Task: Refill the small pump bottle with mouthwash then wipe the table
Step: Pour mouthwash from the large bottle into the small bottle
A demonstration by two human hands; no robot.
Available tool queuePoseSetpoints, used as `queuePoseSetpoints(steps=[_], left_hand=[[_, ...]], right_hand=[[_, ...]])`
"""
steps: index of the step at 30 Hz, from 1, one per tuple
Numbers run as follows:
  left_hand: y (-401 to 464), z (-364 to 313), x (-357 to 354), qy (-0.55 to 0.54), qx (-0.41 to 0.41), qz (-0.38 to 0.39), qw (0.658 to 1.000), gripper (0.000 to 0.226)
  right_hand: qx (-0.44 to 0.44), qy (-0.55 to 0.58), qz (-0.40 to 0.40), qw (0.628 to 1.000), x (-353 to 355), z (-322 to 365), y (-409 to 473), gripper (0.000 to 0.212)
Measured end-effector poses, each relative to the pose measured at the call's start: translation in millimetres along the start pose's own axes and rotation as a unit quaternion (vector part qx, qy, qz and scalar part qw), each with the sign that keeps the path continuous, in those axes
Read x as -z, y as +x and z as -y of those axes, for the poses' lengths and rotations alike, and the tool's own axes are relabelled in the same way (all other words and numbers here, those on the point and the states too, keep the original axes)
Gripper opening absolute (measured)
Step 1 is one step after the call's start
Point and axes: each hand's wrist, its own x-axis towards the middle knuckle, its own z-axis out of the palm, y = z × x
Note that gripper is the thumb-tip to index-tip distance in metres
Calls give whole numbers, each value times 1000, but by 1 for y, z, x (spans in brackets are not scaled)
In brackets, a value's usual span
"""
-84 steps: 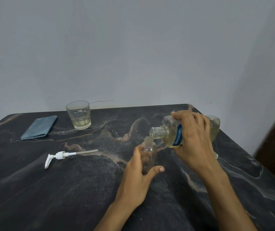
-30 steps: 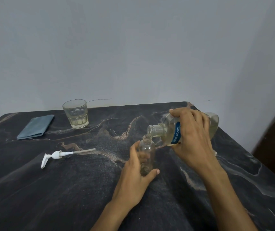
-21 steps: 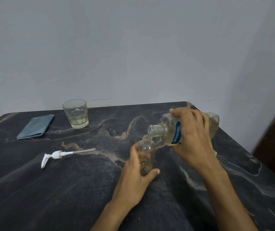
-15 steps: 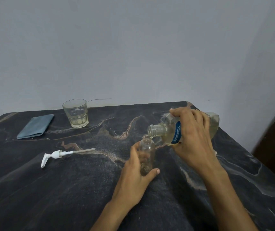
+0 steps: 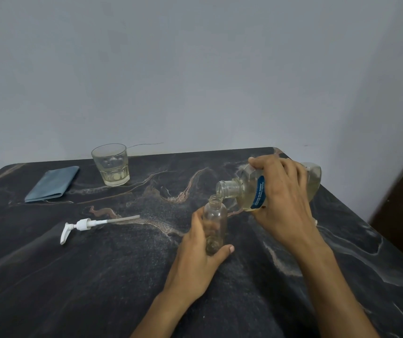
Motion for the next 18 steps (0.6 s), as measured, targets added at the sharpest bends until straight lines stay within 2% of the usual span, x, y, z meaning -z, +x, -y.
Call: queuePoseSetpoints(steps=[18], left_hand=[[0, -1, 1, -11, 4, 5, 1000, 64]], right_hand=[[-9, -3, 9, 1000, -1, -1, 0, 92]])
